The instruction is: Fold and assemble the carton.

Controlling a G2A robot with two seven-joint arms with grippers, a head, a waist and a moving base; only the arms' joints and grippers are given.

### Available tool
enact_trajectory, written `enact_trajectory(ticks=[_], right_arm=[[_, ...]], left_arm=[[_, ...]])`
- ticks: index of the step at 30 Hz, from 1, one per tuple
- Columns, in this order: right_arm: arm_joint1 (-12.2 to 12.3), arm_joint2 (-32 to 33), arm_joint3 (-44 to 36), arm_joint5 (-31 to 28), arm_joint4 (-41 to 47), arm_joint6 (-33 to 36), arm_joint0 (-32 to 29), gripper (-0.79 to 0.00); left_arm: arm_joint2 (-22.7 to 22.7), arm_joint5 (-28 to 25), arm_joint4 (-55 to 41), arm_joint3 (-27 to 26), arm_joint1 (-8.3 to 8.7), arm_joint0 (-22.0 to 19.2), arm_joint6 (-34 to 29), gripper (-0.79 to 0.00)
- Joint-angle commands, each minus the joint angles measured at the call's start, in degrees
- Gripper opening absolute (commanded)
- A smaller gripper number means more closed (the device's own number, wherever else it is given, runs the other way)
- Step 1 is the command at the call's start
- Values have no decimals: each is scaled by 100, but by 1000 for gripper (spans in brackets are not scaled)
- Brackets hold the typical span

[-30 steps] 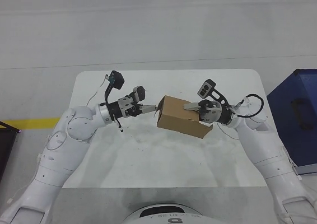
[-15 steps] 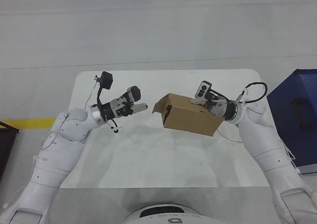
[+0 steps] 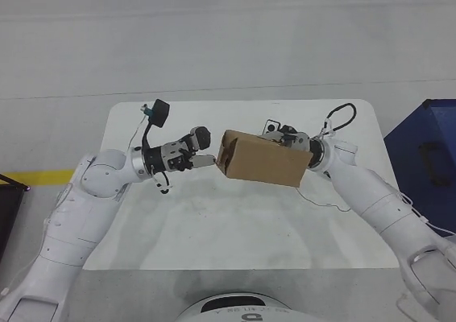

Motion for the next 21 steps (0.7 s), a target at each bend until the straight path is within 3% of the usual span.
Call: enact_trajectory(ticks=[1, 9, 13, 21], right_arm=[[14, -22, 11, -22, 4, 25, 20, -785], [14, -22, 11, -22, 4, 25, 20, -785], [1, 55, -207, -104, -24, -429, -120, -785], [11, 318, -463, -42, -164, -620, -326, -785]], left_arm=[[-58, -10, -153, 11, 16, 37, 13, 0], [-71, 72, -196, -22, 19, 72, 71, 0], [-50, 302, -112, -222, 12, 40, 186, 0], [-27, 842, 849, -599, -12, 113, 772, 0]])
